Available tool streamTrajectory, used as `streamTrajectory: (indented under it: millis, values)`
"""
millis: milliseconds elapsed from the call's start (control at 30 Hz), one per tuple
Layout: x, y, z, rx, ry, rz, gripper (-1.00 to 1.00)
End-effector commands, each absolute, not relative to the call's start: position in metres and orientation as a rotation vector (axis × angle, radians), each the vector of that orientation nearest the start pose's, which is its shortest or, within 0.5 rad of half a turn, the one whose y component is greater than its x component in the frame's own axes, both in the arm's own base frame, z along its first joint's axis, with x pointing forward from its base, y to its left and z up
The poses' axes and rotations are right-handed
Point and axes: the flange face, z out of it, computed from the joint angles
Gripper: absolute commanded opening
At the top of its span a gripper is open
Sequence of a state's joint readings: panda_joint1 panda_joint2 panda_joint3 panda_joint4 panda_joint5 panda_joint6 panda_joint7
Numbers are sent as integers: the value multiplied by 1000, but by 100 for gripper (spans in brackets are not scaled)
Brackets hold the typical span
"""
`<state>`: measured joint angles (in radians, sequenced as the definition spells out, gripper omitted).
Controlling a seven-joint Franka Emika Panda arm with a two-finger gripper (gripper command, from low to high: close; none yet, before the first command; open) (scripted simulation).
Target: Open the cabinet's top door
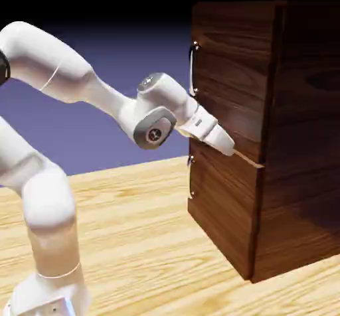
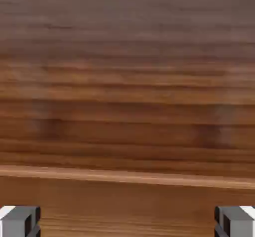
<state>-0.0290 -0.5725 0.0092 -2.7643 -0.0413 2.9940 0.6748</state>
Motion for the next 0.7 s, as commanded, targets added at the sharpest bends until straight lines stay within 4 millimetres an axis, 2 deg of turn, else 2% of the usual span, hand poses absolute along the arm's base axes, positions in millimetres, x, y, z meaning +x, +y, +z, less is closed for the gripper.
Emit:
streamTrajectory:
  millis: [0, 67, 200, 367, 500, 667]
  values:
    - [394, -37, 486, -2509, 960, -1130, 0]
    - [385, -92, 508, -2418, 1112, -1192, 0]
    - [376, -92, 547, -2068, 1375, -1199, 0]
    - [360, -91, 592, -1617, 1594, -1154, 0]
    - [345, -85, 623, -1264, 1691, -1079, 0]
    - [325, -72, 656, -850, 1732, -942, 0]
